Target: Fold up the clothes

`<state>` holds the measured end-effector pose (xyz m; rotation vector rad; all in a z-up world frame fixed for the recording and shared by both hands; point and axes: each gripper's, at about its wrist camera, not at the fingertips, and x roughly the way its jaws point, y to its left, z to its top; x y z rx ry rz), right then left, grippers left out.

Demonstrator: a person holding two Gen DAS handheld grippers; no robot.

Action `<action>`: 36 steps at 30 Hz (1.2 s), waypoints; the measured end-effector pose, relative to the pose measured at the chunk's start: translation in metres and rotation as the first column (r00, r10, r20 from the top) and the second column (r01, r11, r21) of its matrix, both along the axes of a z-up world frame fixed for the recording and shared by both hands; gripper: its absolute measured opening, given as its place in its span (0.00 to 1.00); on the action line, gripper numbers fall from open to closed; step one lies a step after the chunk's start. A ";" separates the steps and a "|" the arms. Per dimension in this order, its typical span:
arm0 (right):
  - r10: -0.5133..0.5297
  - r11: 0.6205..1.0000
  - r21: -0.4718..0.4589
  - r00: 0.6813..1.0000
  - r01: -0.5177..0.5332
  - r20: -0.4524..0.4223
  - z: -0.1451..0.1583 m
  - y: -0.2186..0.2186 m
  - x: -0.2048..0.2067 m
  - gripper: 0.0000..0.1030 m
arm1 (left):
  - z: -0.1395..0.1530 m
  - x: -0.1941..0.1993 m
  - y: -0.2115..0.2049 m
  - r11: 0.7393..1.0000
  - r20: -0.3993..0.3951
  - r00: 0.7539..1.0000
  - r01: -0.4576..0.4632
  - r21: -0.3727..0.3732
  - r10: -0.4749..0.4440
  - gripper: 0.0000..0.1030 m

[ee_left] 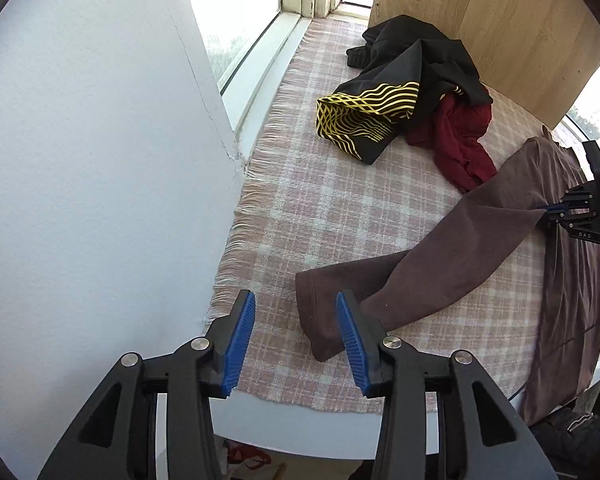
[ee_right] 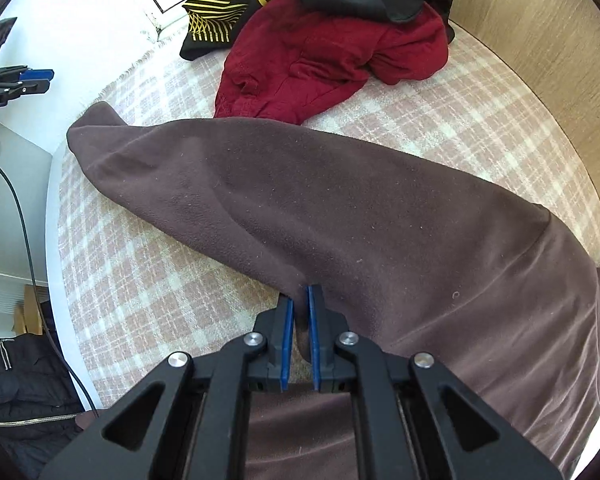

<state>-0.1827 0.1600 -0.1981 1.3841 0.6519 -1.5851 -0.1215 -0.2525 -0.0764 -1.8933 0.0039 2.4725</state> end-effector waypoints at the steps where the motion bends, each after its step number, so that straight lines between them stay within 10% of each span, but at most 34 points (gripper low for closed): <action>1: 0.000 1.000 0.004 1.000 0.000 -0.002 0.000 -0.001 0.000 0.07 | -0.005 0.007 0.002 1.000 0.004 1.000 0.024 0.007 -0.024 0.41; 13: -0.060 0.998 -0.026 0.997 0.062 0.054 0.005 0.003 -0.027 0.07 | -0.102 0.049 0.031 0.982 0.081 0.989 0.109 0.151 -0.122 0.38; 17: -0.071 0.997 -0.023 0.996 0.073 0.047 0.010 0.002 -0.020 0.07 | -0.095 0.040 0.039 0.974 0.063 0.987 0.132 0.182 -0.146 0.02; 27: -0.098 0.989 -0.103 0.993 0.104 0.062 0.034 0.010 -0.024 0.07 | 0.019 0.043 0.015 0.973 -0.090 0.982 0.177 0.145 -0.165 0.01; 36: 0.051 0.997 0.053 0.997 -0.055 0.063 0.004 -0.001 0.014 0.13 | -0.083 0.105 0.039 0.952 0.292 0.907 0.281 0.118 -0.304 0.05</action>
